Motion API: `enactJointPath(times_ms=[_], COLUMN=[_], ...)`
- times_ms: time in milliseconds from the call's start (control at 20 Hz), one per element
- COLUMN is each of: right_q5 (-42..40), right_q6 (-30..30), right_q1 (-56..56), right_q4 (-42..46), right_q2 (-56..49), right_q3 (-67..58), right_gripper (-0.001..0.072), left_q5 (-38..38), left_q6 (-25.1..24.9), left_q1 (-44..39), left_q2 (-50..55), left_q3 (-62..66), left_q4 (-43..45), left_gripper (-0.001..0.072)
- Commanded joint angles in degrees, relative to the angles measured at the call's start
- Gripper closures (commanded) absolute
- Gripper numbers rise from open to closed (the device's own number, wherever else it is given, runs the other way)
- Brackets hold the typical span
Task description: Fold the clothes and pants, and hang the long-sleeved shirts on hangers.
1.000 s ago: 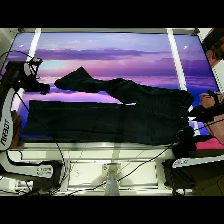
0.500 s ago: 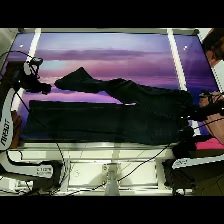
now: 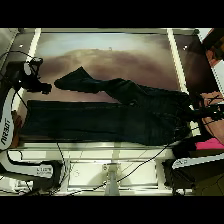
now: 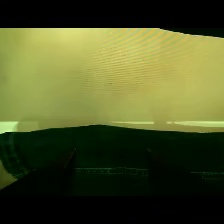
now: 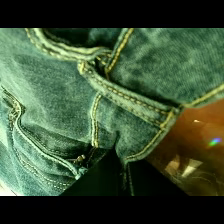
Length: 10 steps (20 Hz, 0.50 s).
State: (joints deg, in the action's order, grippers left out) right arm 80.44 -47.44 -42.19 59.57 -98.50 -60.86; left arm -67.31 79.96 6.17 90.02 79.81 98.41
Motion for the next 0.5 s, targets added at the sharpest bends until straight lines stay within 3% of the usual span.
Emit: enactJointPath(times_ms=[0, 250, 300, 350, 450], right_q5=[-8.09, -8.17, -8.20, -8.22, -8.22], right_q6=[0.52, 0.66, 0.68, 0.68, 0.79], right_q1=[0.04, 0.04, 0.04, 0.04, 0.04], right_q4=[-5.29, -7.10, -7.10, -7.10, -7.04], right_q2=[0.28, 0.59, 0.57, 0.57, 0.59], right_q3=[0.13, 0.15, 0.15, 0.15, 0.15], right_gripper=[0.0678, 0.0678, 0.0678, 0.0678, 0.0678], left_q5=[1.86, 17.88, 21.92, 25.24, 27.34], left_q6=[0.79, 3.89, 3.85, 3.89, 4.07], left_q1=[0.00, 0.31, 0.42, 0.48, 1.29], left_q2=[2.05, 7.23, 7.87, 8.28, 8.61], left_q3=[0.04, 0.04, 0.04, 0.04, 0.07], left_q4=[-8.17, -25.42, -26.27, -26.03, -25.55], left_gripper=[0.0238, 0.0212, 0.0181, 0.0089, 0.0061])
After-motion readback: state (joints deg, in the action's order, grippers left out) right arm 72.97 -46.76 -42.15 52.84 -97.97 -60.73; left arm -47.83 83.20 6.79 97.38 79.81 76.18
